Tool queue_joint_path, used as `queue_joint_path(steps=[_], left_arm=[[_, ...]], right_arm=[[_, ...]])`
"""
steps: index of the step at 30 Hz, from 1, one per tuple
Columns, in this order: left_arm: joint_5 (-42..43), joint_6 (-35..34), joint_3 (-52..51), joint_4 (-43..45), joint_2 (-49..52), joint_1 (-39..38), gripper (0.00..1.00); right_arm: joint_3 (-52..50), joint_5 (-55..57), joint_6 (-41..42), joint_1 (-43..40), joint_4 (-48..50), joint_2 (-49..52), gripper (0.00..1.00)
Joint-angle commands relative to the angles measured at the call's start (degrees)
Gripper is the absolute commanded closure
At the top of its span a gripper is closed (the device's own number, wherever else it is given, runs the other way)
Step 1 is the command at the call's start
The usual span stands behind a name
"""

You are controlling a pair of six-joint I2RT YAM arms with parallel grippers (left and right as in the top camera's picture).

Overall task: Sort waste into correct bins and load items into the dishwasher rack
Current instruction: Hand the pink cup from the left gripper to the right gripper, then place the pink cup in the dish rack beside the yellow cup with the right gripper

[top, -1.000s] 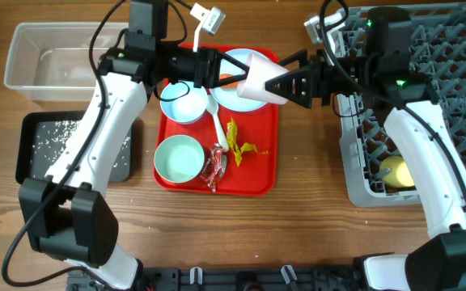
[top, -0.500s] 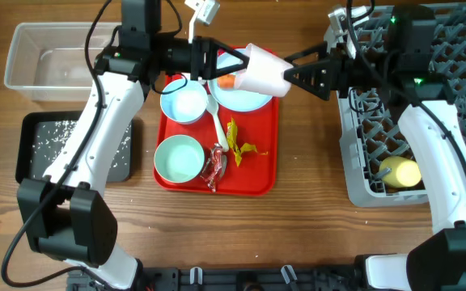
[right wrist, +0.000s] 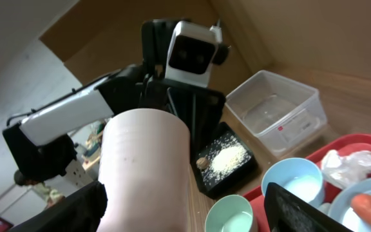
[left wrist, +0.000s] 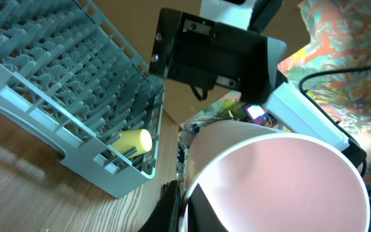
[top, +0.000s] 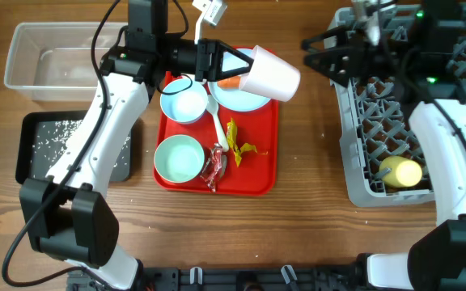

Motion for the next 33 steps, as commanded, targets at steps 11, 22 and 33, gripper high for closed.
queue_joint_path(steps=[11, 22, 33], left_arm=[[-12.0, -18.5, 0.8, 9.8, -0.9, -0.1, 0.96], [-12.1, -18.5, 0.8, 9.8, -0.9, -0.1, 0.96], [-11.9, -18.5, 0.8, 9.4, -0.9, -0.1, 0.96]], right_arm=[[-0.2, -0.8, 0.4, 2.9, -2.7, 1.1, 0.16], [-0.2, 5.9, 0.2, 7.0, -1.9, 4.9, 0.17], [-0.2, 3.0, 4.4, 8.0, 6.4, 4.9, 0.25]])
